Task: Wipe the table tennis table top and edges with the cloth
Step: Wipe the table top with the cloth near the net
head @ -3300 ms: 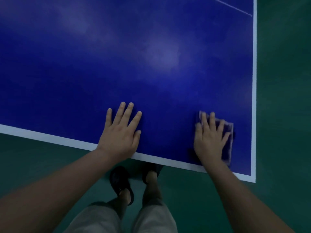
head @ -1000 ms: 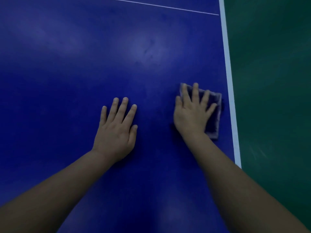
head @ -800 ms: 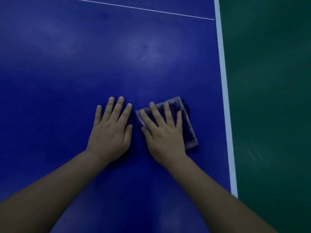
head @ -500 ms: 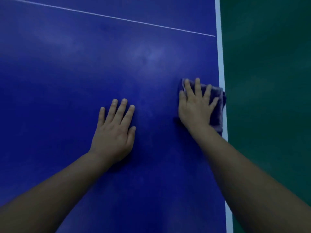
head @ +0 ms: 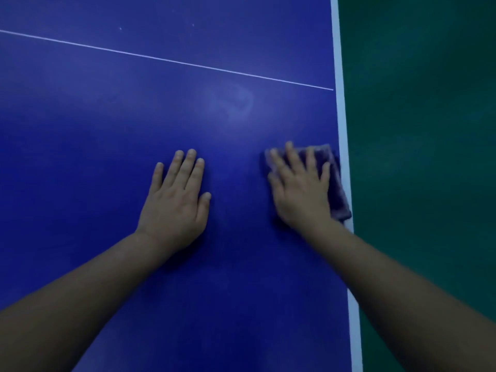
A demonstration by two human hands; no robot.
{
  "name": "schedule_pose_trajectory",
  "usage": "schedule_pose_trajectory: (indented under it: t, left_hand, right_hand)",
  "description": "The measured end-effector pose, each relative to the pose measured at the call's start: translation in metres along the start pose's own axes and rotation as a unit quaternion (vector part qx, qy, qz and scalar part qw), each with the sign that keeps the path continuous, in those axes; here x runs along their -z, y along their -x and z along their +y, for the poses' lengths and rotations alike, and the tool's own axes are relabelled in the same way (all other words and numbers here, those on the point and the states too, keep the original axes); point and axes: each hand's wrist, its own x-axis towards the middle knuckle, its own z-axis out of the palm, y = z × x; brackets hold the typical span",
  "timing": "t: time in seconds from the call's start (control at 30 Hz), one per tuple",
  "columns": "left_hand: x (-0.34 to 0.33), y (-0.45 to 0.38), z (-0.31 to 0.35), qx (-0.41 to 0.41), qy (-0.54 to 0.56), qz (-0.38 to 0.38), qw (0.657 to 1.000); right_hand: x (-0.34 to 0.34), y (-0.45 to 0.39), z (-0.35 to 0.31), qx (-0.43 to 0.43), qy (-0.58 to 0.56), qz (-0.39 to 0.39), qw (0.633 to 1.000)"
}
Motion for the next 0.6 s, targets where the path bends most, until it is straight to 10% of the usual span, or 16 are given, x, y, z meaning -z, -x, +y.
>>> schedule_pose_trajectory:
  t: [0.1, 0.3, 0.6]
  left_hand:
    - [0.000, -0.005, -0.005, -0.008, -0.004, -0.003, 1.000]
    - [-0.001, -0.010, -0.010, -0.025, -0.016, 0.002, 1.000]
    - [-0.001, -0.008, -0.009, -0.020, -0.019, 0.003, 1.000]
  right_hand:
    - [0.015, -0.085, -0.030, -0.099, -0.053, 0.014, 0.994]
    - [-0.003, -0.036, -0.053, 0.135, 0.003, 0.024, 0.991]
    - [0.037, -0.158, 0.016, -0.175, -0.056, 0.044, 0.982]
